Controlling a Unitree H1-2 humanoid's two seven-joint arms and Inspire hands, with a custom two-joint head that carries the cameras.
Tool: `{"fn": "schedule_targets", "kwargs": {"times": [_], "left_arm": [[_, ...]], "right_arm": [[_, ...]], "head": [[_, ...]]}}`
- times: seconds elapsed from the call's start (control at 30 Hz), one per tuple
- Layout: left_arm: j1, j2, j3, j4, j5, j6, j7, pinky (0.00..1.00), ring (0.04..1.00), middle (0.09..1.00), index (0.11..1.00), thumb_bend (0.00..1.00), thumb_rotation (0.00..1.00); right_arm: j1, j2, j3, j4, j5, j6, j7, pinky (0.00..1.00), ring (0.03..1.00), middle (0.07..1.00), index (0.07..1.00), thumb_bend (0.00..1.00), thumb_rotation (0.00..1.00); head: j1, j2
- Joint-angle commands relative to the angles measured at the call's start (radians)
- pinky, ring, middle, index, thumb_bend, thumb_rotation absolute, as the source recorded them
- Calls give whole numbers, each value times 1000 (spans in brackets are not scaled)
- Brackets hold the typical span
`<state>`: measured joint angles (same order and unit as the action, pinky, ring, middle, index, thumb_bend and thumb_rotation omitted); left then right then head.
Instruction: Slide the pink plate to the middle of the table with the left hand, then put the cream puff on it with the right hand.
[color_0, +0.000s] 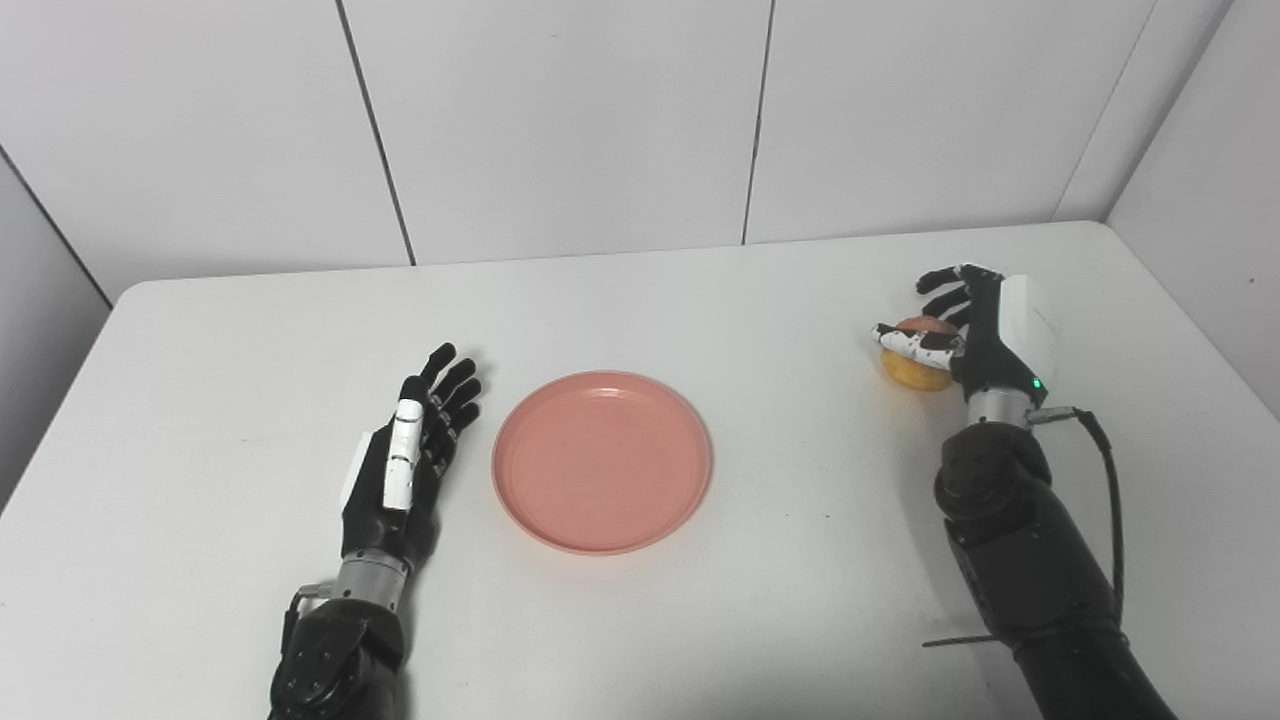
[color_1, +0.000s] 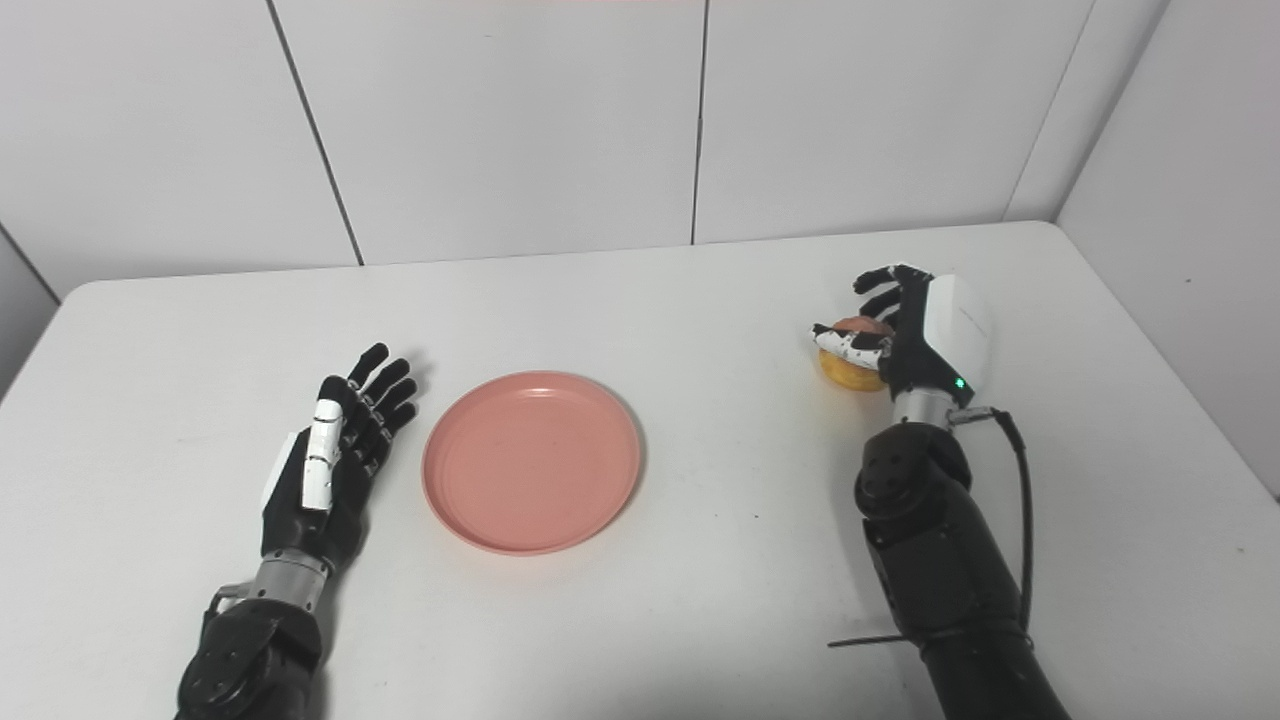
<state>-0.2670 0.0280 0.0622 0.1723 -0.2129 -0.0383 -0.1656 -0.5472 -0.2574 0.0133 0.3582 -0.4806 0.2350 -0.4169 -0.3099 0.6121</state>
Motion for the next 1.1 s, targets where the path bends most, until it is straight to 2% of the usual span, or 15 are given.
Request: {"fn": "schedule_targets", "kwargs": {"times": [0.0,0.1,0.13,0.2,0.33,0.4,0.5,0.6,0.67,0.8,0.87,0.93,1.07], "left_arm": [[38,-7,-3,19,8,0,13,928,913,907,892,600,923],[39,-11,-4,18,12,0,20,923,908,906,890,586,924],[39,-14,-2,19,11,-3,23,923,908,906,890,586,924],[40,-19,-2,18,9,-4,27,920,902,899,884,588,901],[40,-27,3,14,2,6,36,922,897,894,879,597,871],[40,-34,1,14,13,1,49,904,884,885,871,596,860],[41,-34,-6,15,26,-5,52,896,883,883,874,601,874],[41,-38,-7,12,23,-5,50,895,883,883,876,607,853],[42,-40,-9,10,23,-2,48,896,884,888,882,606,856],[46,-53,-9,-4,26,6,60,880,870,873,865,589,826],[47,-49,-17,-7,33,12,55,885,875,875,870,595,849],[49,-41,-28,-8,39,11,44,907,890,891,888,596,908],[51,-37,-47,-12,61,16,46,920,902,904,907,597,983]], "right_arm": [[-23,1,-4,-65,12,-32,13,125,406,494,477,513,0],[-17,13,3,-106,23,-55,29,163,360,441,515,505,0],[-15,15,8,-113,22,-70,27,167,361,442,516,505,0],[-8,24,20,-137,16,-86,26,236,397,486,494,510,0],[3,40,40,-168,12,-128,23,237,390,488,508,509,0],[11,54,50,-187,24,-159,31,187,358,450,520,504,0],[22,70,64,-207,33,-192,43,186,350,466,527,502,0],[33,79,81,-219,32,-219,61,178,433,455,503,510,0],[43,85,96,-229,37,-236,84,200,370,471,515,506,0],[59,101,122,-241,26,-252,107,203,364,481,511,506,0],[67,110,131,-245,22,-258,115,194,366,487,502,507,0],[75,118,141,-251,21,-266,127,182,428,478,486,512,0],[99,121,176,-270,19,-303,162,197,443,489,476,512,0]], "head": [[0,-1],[14,-1],[14,-1],[20,1],[31,3],[45,4],[56,5],[68,7],[81,11],[97,14],[101,14],[109,14],[126,15]]}}
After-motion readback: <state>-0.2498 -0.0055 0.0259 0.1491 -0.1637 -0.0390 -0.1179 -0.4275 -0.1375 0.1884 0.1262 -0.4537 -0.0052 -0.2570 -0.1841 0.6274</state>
